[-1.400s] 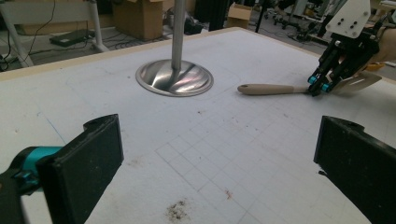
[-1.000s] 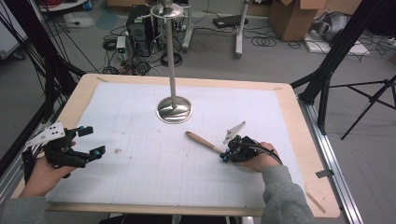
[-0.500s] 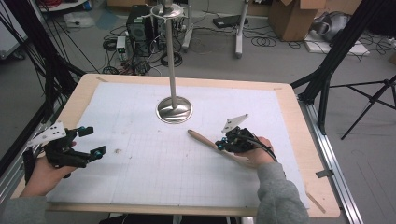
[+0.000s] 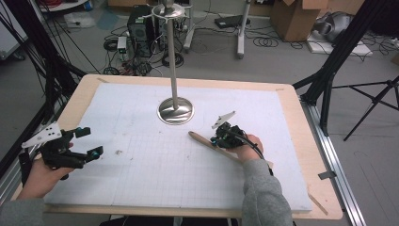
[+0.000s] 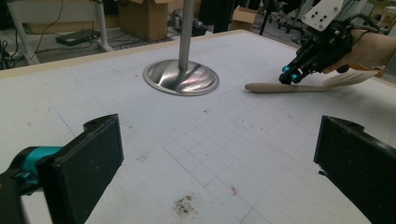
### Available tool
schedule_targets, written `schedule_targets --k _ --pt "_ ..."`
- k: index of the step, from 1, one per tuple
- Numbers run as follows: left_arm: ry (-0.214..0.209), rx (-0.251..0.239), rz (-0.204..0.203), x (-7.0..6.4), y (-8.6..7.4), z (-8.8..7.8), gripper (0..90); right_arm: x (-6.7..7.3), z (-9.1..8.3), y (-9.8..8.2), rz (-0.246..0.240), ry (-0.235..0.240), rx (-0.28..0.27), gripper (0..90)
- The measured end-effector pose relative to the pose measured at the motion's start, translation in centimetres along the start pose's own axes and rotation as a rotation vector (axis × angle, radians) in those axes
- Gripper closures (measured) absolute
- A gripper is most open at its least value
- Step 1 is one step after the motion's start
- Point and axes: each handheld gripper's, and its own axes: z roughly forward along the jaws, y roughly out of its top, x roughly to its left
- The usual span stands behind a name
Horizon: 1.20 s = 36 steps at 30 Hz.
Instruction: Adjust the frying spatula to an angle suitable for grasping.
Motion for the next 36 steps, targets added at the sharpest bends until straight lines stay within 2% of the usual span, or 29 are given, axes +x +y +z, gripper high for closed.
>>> schedule_targets --k 4,8,22,27,29,33,36 --pt "-0.001 0.009 0.004 -0.1 -0.1 0.2 1.8 0.3 -0.2 0.0 -0.021 0.025 -0.005 90.0" --pt "-0.001 0.010 0.005 -0.1 0.0 0.2 1.8 0.4 -0.2 0.0 -0.030 0.025 -0.007 90.0" --pt "0.001 0.014 0.004 -0.1 -0.1 0.2 1.8 0.9 -0.4 0.1 -0.075 0.075 -0.028 90.0" --pt "-0.002 0.017 0.007 -0.1 -0.1 0.3 1.8 1.0 -0.3 0.1 -0.096 0.071 -0.029 90.0" --pt "-0.003 0.014 0.007 -0.1 -0.1 0.2 1.8 1.0 -0.4 0.2 -0.097 0.054 -0.052 90.0" --pt "-0.004 0.003 0.017 -0.1 -0.1 0.1 1.8 0.7 -1.7 0.1 -0.082 0.078 -0.114 90.0" --pt "-0.006 0.002 0.022 -0.1 -0.1 0.1 1.8 0.8 -2.6 -0.3 -0.102 0.084 -0.117 90.0"
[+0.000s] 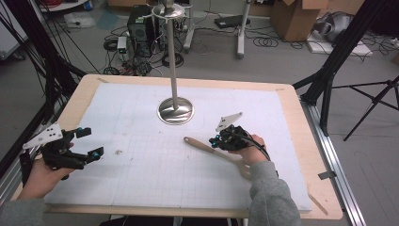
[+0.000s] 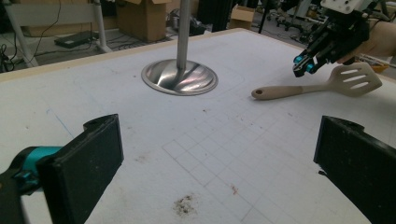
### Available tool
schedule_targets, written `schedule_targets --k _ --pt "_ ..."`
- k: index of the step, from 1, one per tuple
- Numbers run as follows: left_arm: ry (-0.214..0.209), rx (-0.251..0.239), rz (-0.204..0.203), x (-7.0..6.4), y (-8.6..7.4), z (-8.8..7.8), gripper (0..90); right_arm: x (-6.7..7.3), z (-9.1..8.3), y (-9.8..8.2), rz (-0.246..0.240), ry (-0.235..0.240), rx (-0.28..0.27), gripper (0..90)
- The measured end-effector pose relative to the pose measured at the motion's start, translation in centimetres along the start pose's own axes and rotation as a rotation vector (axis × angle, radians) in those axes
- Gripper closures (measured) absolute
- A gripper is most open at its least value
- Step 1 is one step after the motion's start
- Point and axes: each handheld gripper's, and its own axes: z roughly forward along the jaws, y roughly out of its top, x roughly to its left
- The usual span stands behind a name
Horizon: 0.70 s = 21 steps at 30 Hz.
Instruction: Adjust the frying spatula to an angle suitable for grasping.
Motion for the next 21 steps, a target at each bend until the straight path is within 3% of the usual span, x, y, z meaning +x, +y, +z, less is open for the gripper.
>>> schedule_targets --k 8,10,12,14,17,18,21 --pt "-0.001 0.011 -0.003 -0.1 -0.1 0.1 1.8 1.4 -2.0 -0.4 -0.073 -0.013 -0.044 89.7" --pt "0.000 0.012 -0.003 0.0 -0.1 0.1 1.8 1.7 -2.4 -0.7 -0.082 -0.001 -0.048 87.5" --pt "-0.001 0.013 -0.004 0.0 -0.2 0.2 1.8 1.8 -2.9 -0.9 -0.062 0.001 -0.064 85.4" --pt "-0.001 0.013 -0.008 0.0 -0.2 0.2 1.9 1.7 -3.4 -1.1 -0.041 0.011 -0.084 80.5" --pt "-0.002 0.016 -0.008 0.0 -0.2 0.2 1.8 1.5 -4.2 -1.5 -0.017 -0.002 -0.127 64.9" --pt "-0.002 0.016 -0.008 0.0 -0.2 0.2 1.8 1.5 -4.2 -1.5 -0.017 -0.002 -0.127 64.9" --pt "-0.003 0.018 -0.007 0.0 -0.3 0.2 1.8 1.4 -4.4 -1.7 0.019 -0.008 -0.132 49.9"
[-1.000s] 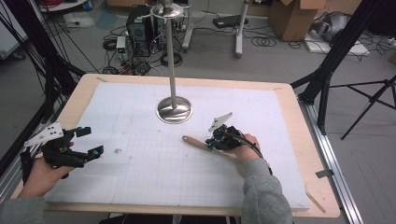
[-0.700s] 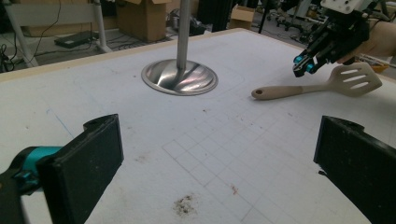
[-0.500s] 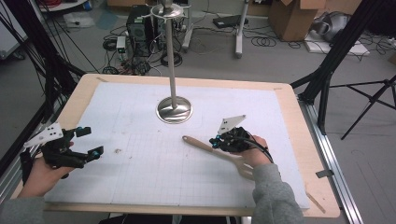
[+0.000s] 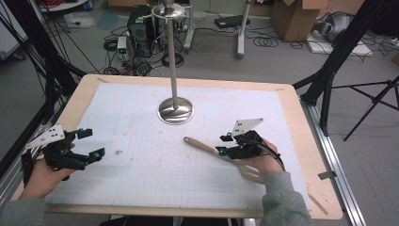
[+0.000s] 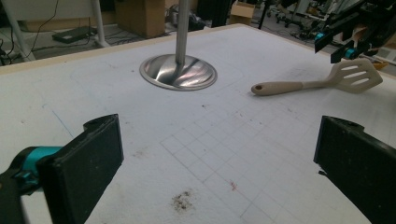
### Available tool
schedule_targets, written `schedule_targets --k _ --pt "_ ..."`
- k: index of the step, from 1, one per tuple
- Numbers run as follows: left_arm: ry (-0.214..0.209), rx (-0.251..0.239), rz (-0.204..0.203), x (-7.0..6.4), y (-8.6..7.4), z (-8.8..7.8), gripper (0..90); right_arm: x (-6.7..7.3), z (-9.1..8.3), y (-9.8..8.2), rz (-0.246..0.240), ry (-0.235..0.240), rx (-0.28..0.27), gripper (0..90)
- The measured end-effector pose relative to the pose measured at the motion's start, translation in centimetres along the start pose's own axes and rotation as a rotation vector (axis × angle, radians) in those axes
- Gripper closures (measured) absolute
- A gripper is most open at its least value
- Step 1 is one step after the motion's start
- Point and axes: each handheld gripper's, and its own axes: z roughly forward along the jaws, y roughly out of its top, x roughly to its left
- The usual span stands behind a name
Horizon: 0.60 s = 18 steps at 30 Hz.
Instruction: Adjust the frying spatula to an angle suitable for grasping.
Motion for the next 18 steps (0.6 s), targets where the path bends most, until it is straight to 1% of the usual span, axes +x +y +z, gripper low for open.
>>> schedule_targets --k 1,2,3,6,9,11,12,18 --pt "0.000 0.002 0.000 0.0 0.0 0.0 1.8 -0.1 -0.1 -0.2 0.008 -0.013 -0.009 41.2" --pt "0.000 0.002 0.000 0.0 0.0 0.0 1.9 -0.1 -0.1 -0.2 0.008 -0.013 -0.009 41.2" --pt "0.000 0.002 -0.002 0.1 0.0 0.0 1.9 -0.1 -0.2 -0.2 0.020 -0.017 -0.014 39.0" --pt "0.000 0.003 -0.005 0.1 -0.1 0.1 1.8 -0.1 -0.6 -0.4 0.038 -0.035 -0.009 28.0" --pt "-0.002 0.003 -0.006 0.2 -0.1 0.1 1.8 0.0 -0.9 -0.7 0.040 -0.036 -0.011 15.8" --pt "-0.005 0.002 -0.009 0.2 -0.1 0.2 1.8 0.1 -1.1 -0.9 0.029 -0.028 -0.004 15.4" --pt "-0.004 0.001 -0.009 0.2 -0.1 0.2 1.8 0.1 -1.2 -1.0 0.015 -0.029 -0.003 15.3" --pt "-0.016 0.012 -0.007 0.3 0.0 0.7 1.8 0.1 -1.7 -1.6 0.037 -0.037 -0.007 14.3"
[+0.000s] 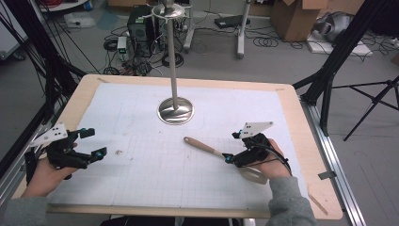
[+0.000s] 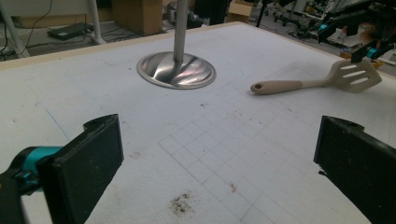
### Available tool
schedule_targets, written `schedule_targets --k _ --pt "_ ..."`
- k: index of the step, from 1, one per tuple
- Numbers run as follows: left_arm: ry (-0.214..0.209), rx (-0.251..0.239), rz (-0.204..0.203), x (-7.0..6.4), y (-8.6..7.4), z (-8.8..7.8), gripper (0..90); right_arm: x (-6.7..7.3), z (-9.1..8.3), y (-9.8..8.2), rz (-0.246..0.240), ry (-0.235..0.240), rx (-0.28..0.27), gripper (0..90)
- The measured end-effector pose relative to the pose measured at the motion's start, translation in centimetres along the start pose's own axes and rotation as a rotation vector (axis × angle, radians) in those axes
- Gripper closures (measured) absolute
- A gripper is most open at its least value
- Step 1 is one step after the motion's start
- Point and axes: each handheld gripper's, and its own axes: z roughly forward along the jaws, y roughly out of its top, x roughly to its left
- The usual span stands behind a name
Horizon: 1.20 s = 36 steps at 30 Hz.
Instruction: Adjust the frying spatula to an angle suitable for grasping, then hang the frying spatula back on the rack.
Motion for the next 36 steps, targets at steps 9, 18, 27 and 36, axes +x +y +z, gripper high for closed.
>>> schedule_targets --k 9,18,27,36 --pt "-0.013 0.005 0.003 -0.1 0.1 0.5 1.9 0.1 -0.2 -0.4 0.002 0.002 0.015 14.3" --pt "-0.008 0.003 0.000 0.0 0.1 0.5 1.9 0.0 -0.1 -0.7 0.004 0.010 0.101 14.6" --pt "-0.011 0.008 0.007 0.0 0.1 0.6 1.8 0.3 0.4 -0.8 -0.023 0.033 0.131 14.7" --pt "-0.010 0.011 0.003 0.0 0.0 0.7 1.9 0.2 0.8 -1.2 -0.039 0.059 0.172 18.4"
